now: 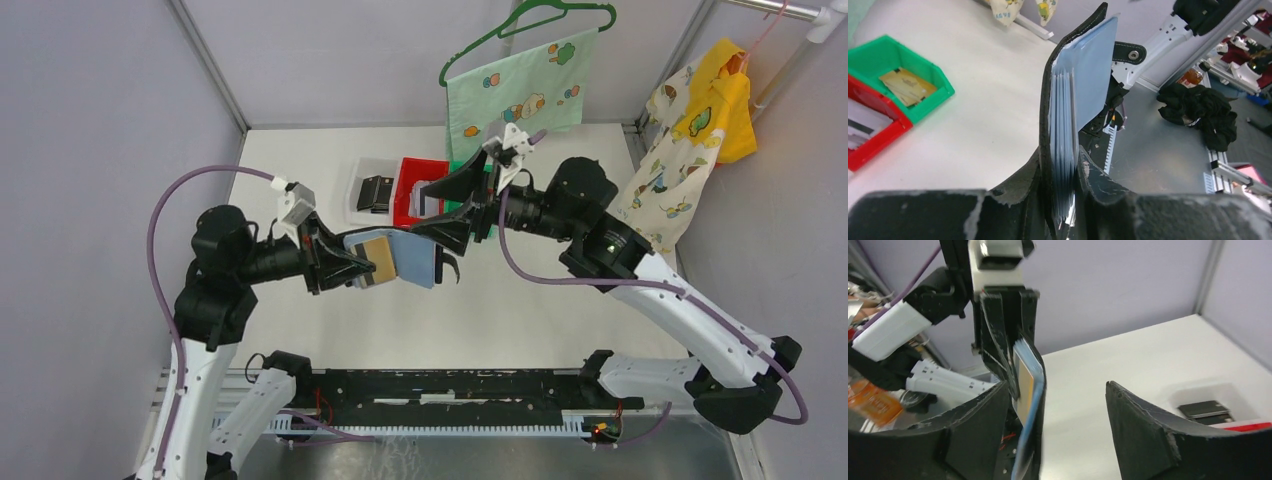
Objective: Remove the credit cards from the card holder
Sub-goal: Remove the credit card from the card holder.
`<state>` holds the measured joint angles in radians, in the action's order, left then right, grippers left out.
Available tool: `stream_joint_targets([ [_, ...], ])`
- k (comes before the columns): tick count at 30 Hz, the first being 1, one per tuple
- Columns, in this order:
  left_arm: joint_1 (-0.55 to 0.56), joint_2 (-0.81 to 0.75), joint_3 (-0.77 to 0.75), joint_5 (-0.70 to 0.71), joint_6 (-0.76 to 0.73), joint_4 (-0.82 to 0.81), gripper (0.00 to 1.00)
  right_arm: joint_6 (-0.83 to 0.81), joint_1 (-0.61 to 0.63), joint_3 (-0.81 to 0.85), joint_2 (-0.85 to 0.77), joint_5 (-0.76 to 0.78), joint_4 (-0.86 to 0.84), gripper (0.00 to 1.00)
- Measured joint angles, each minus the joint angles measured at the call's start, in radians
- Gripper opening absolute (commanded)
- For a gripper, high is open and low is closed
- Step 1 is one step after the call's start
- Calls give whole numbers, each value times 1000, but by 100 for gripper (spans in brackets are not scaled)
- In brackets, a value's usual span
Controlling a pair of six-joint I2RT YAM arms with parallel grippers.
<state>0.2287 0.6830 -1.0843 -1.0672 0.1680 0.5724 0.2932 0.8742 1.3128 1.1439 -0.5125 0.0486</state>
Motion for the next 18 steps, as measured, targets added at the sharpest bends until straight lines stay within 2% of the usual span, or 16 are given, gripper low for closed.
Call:
stream_joint_targets([
  [5,0,89,-9,64,55,44,3,-6,-15,98,-3,81,45,80],
  [9,0,136,-9,129,59,98,3,26,-15,93,-3,58,41,89],
  [18,0,165,-50,140,56,181,3,153,-15,-145,71,-62,-43,90],
])
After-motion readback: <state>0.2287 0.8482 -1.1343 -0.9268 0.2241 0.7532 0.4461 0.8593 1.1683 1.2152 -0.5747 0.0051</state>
